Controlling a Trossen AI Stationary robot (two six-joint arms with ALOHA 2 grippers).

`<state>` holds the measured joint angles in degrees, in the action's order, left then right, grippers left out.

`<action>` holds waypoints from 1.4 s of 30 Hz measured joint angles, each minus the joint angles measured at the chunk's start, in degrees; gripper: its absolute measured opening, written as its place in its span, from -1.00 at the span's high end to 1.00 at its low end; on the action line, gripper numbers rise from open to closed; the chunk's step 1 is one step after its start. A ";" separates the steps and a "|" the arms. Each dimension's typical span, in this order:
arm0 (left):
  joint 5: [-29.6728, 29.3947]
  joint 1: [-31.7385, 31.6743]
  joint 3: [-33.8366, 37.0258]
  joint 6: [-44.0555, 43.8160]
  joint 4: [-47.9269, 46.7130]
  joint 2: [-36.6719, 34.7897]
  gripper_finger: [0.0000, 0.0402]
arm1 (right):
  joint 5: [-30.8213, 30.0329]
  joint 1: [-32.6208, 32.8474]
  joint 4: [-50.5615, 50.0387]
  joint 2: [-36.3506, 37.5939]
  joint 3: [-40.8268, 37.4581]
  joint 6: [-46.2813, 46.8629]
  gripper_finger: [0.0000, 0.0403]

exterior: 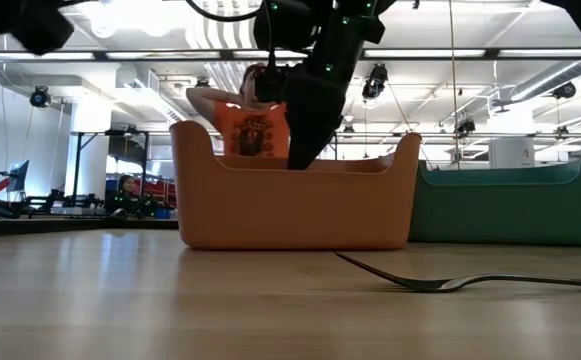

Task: Sort silverware by color (type)
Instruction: Put the orange fork into the blue bin

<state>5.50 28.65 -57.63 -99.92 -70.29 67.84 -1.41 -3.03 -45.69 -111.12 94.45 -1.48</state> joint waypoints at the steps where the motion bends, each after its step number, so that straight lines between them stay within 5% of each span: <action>1: 0.08 0.75 1.27 -1.69 1.55 -0.01 0.43 | 0.00 0.00 -0.09 0.15 -0.02 0.33 0.56; 16: 8.47 11.03 15.45 -18.58 18.16 5.55 0.43 | -0.07 0.00 -0.37 11.57 -0.08 5.42 0.35; 32: 12.06 18.11 16.20 -21.17 23.65 15.73 0.18 | -3.72 -0.02 4.22 17.37 -0.07 6.51 0.38; 42: 12.21 18.18 17.28 -20.83 26.24 19.30 0.19 | -3.72 -0.01 4.22 17.37 -0.07 7.65 0.40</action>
<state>17.71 46.83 -40.36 -120.75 -44.05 87.14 -5.13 -3.04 -41.47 -93.76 94.39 6.17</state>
